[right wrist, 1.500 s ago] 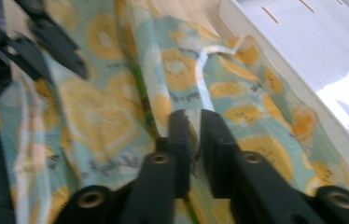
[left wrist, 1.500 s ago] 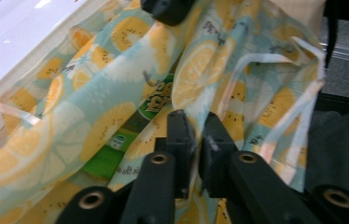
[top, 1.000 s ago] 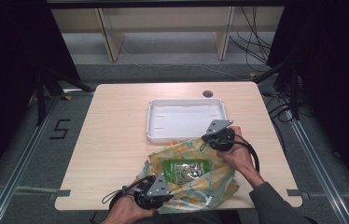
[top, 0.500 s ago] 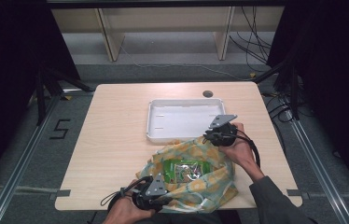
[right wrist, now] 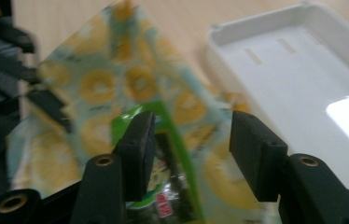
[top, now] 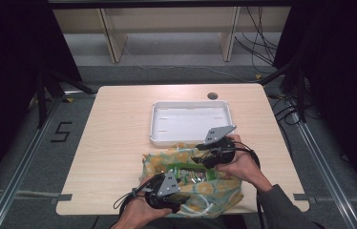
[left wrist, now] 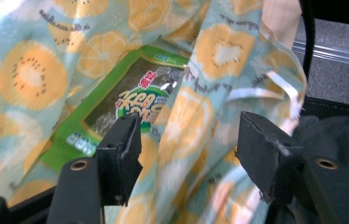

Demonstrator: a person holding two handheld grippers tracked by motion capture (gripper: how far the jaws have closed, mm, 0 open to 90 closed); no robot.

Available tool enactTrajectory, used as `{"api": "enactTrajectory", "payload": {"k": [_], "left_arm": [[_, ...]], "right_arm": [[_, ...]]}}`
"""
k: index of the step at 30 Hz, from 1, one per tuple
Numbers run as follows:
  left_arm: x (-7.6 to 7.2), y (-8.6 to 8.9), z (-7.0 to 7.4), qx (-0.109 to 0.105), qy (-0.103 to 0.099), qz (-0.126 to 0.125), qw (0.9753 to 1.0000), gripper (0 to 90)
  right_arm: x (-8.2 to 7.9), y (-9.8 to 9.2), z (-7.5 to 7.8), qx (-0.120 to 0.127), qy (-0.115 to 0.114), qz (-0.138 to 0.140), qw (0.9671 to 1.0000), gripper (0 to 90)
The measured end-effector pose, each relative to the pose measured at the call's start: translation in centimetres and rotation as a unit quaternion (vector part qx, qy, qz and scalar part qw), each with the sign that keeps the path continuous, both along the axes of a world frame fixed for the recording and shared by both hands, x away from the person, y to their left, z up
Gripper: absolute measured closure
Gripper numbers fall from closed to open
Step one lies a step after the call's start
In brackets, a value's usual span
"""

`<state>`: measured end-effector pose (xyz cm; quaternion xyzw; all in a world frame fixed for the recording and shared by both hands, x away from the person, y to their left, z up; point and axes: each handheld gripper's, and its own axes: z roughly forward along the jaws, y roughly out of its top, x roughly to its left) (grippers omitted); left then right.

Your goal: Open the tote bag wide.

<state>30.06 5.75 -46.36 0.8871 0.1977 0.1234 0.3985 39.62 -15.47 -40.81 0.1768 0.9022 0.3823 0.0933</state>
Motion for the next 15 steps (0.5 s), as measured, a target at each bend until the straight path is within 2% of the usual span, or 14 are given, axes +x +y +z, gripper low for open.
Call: {"api": "enactTrajectory", "payload": {"k": [1, 2, 3, 4, 5, 6, 8, 9, 10, 12, 13, 15], "left_arm": [[0.3, -0.2, -0.4, 0.008, 0.003, 0.002, 1.0000, 38.1], [0.7, -0.5, -0.9, 0.013, 0.012, -0.001, 0.9998, 41.3], [0.7, -0.5, -0.9, 0.013, 0.012, -0.001, 0.9998, 44.5], [0.9, -0.6, -1.2, 0.018, 0.022, -0.004, 0.9996, 44.5], [1.0, -0.6, -1.4, 0.024, 0.026, -0.007, 0.9994, 49.6], [1.0, -0.6, -1.6, 0.036, 0.028, -0.012, 0.9989, 54.9], [0.8, -0.6, -1.9, 0.046, 0.029, -0.018, 0.9983, 72.1], [0.7, -0.6, -1.9, 0.054, 0.027, -0.022, 0.9979, 72.1], [0.6, -0.6, -2.0, 0.052, 0.031, -0.024, 0.9979, 75.2], [0.3, -0.5, -1.9, 0.060, 0.040, -0.031, 0.9970, 80.9], [0.2, -0.5, -2.0, 0.068, 0.037, -0.034, 0.9965, 82.2], [0.1, -0.6, -2.3, 0.073, 0.046, -0.042, 0.9954, 83.1]], "right_arm": [[-0.2, 0.4, -0.2, -0.002, 0.006, 0.004, 1.0000, 51.3], [-0.3, 0.9, -1.0, -0.012, 0.023, 0.012, 0.9996, 51.2], [-0.3, 1.1, -1.3, -0.016, 0.026, 0.014, 0.9994, 51.2], [-0.3, 1.1, -1.3, -0.016, 0.026, 0.014, 0.9994, 51.2], [-0.1, 1.4, -1.9, -0.026, 0.029, 0.027, 0.9989, 50.2], [0.0, 1.5, -2.3, -0.030, 0.036, 0.020, 0.9987, 49.3], [0.5, 2.1, -3.7, -0.050, 0.062, 0.023, 0.9966, 49.4], [0.5, 2.1, -3.7, -0.050, 0.062, 0.023, 0.9966, 49.4], [0.7, 2.2, -4.2, -0.061, 0.070, 0.031, 0.9952, 49.5], [0.9, 2.6, -5.0, -0.075, 0.078, 0.033, 0.9936, 49.5], [1.1, 2.7, -5.5, -0.080, 0.088, 0.035, 0.9923, 49.0], [1.3, 2.9, -6.0, -0.093, 0.095, 0.035, 0.9904, 46.0]]}}
